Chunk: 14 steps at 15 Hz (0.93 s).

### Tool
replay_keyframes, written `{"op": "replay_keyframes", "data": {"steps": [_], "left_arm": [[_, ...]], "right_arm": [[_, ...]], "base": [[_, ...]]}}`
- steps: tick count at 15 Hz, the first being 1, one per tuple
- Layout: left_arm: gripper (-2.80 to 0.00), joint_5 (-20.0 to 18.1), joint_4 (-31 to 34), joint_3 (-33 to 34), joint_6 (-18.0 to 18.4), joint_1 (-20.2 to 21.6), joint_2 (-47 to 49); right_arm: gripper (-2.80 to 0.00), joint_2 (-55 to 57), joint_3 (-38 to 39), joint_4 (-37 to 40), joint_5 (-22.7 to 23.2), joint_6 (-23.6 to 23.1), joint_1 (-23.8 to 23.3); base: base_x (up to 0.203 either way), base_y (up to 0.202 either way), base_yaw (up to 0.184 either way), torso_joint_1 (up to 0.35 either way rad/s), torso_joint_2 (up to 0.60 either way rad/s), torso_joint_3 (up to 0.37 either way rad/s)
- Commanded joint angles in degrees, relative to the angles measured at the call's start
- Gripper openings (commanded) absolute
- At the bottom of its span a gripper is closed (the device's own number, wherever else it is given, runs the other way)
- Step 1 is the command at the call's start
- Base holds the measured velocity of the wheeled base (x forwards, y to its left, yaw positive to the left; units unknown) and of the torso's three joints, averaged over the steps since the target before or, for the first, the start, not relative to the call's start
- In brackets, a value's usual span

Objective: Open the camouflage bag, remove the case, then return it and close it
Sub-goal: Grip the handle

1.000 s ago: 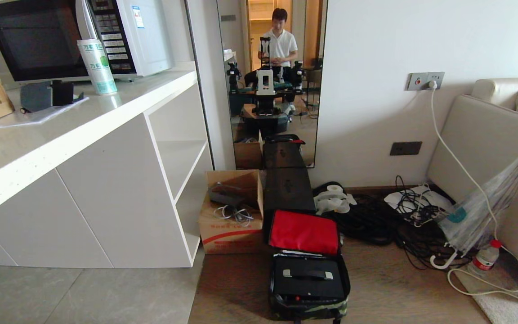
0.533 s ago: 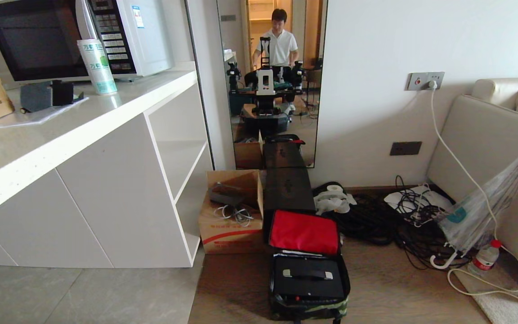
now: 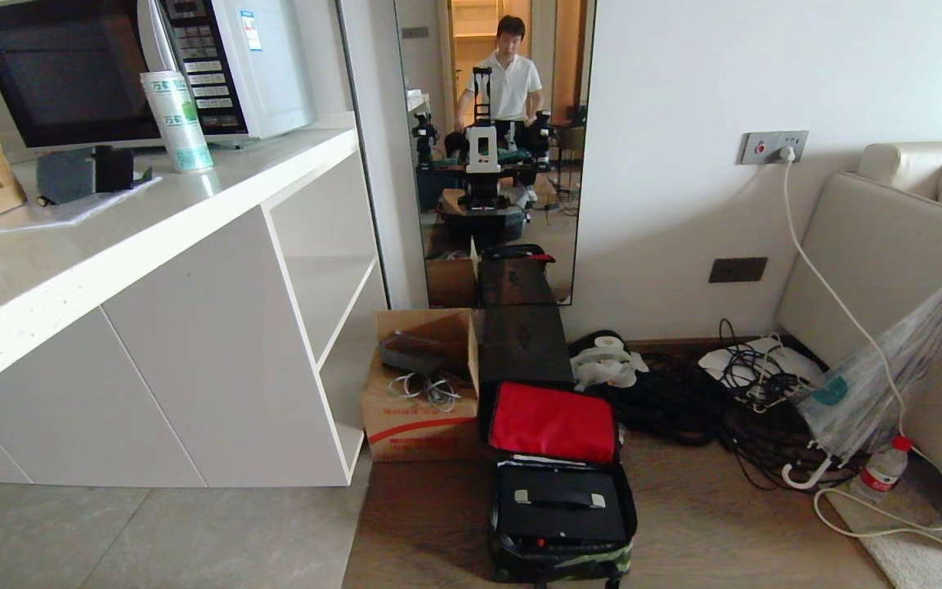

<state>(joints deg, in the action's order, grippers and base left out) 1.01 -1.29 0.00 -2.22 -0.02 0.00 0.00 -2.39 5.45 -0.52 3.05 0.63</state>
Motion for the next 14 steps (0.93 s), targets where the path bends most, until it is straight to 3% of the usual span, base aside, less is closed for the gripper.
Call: {"op": "replay_keyframes", "data": {"steps": [1,14], "left_arm": [[-2.8,0.0,0.0,0.5,-0.1,0.0,0.0],[-2.8,0.0,-0.1,0.5,-0.1,0.0,0.0]], "right_arm": [[-2.8,0.0,0.0,0.0,0.0,0.0,0.1],[-2.8,0.1,0.0,0.1,0.0,0.0,0.1]], "base": [[0.0,0.0,0.0,0.0,0.0,0.0],[0.0,0.0,0.0,0.0,0.0,0.0]]}}
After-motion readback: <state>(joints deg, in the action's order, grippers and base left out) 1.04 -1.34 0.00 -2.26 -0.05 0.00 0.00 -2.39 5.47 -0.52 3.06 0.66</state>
